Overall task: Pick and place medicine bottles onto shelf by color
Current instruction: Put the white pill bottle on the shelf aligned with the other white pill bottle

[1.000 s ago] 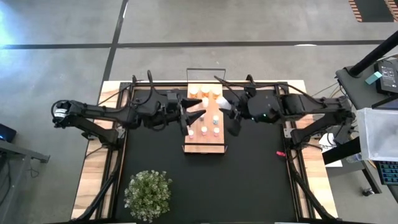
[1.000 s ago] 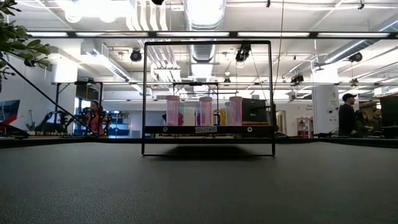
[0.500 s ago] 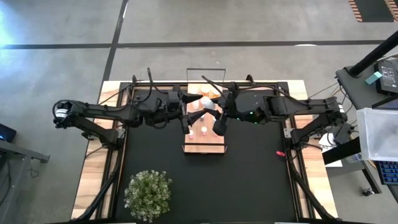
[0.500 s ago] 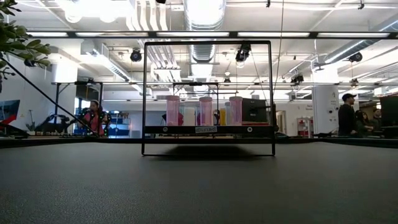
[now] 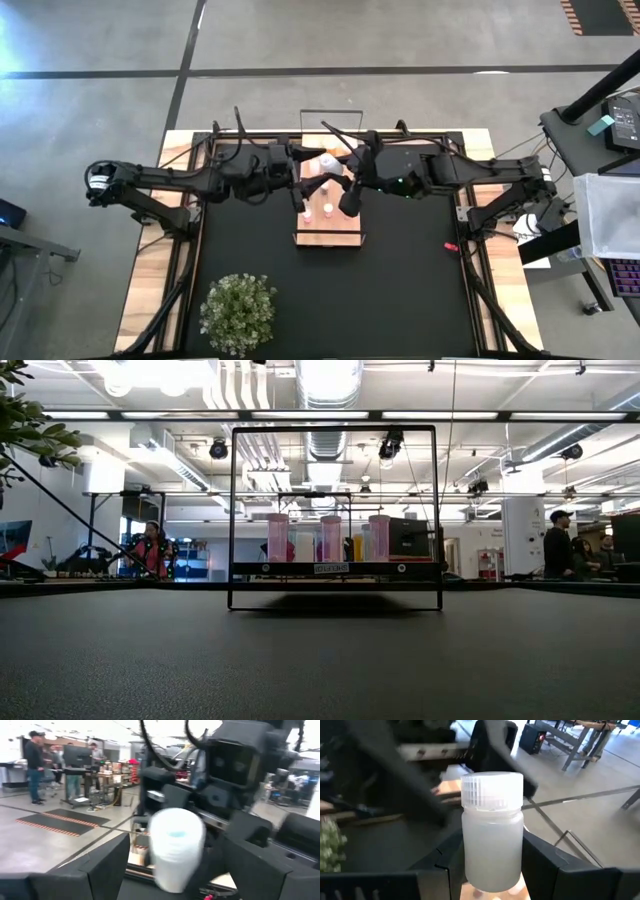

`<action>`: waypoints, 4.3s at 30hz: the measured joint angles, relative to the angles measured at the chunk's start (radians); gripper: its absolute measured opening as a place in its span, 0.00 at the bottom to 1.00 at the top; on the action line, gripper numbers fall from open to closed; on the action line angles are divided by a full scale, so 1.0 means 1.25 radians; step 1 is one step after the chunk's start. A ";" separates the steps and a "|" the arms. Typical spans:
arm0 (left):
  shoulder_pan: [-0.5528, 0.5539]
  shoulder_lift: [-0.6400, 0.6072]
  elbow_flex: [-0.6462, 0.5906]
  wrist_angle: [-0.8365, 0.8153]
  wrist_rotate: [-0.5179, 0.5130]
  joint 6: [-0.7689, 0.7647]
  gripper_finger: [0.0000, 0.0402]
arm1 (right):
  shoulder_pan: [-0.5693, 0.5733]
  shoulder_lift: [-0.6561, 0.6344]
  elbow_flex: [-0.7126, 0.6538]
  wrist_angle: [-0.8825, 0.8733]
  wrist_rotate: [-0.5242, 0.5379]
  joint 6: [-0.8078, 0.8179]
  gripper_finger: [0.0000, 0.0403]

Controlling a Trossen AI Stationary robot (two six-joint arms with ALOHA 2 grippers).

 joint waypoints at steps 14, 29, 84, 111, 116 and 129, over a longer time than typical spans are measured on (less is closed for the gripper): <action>0.032 -0.016 0.000 -0.004 -0.034 0.000 0.73 | -0.090 -0.111 -0.074 -0.165 -0.008 0.002 0.36; 0.046 -0.101 0.000 -0.028 -0.033 0.151 0.73 | -0.298 -0.294 -0.597 0.258 -0.332 -0.027 0.36; 0.047 -0.114 0.000 0.119 -0.056 0.159 0.73 | -0.642 0.388 -0.847 1.342 -0.984 -0.003 0.36; 0.046 -0.501 -0.323 -0.257 -0.053 -0.002 0.73 | -0.642 0.392 -0.841 1.408 -0.984 0.099 0.36; 0.046 -0.611 -0.521 -0.118 -0.059 -0.026 0.73 | -0.642 0.392 -0.841 1.432 -0.984 0.140 0.36; 0.047 -0.769 -0.867 0.167 -0.083 -0.136 0.73 | -0.642 0.392 -0.842 1.440 -0.978 0.201 0.36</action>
